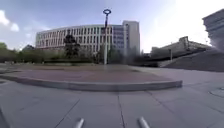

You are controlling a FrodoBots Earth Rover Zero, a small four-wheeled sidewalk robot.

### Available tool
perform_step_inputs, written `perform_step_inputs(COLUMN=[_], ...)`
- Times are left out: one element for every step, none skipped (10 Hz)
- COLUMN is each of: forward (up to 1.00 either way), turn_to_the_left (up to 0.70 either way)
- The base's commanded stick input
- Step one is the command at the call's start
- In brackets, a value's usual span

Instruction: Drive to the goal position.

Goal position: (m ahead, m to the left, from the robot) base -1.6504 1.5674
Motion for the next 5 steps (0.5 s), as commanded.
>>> perform_step_inputs(forward=[-0.58, -0.98, -1.0, -0.84, -0.1], turn_to_the_left=[0.0, 0.0, 0.0, 0.0, 0.0])
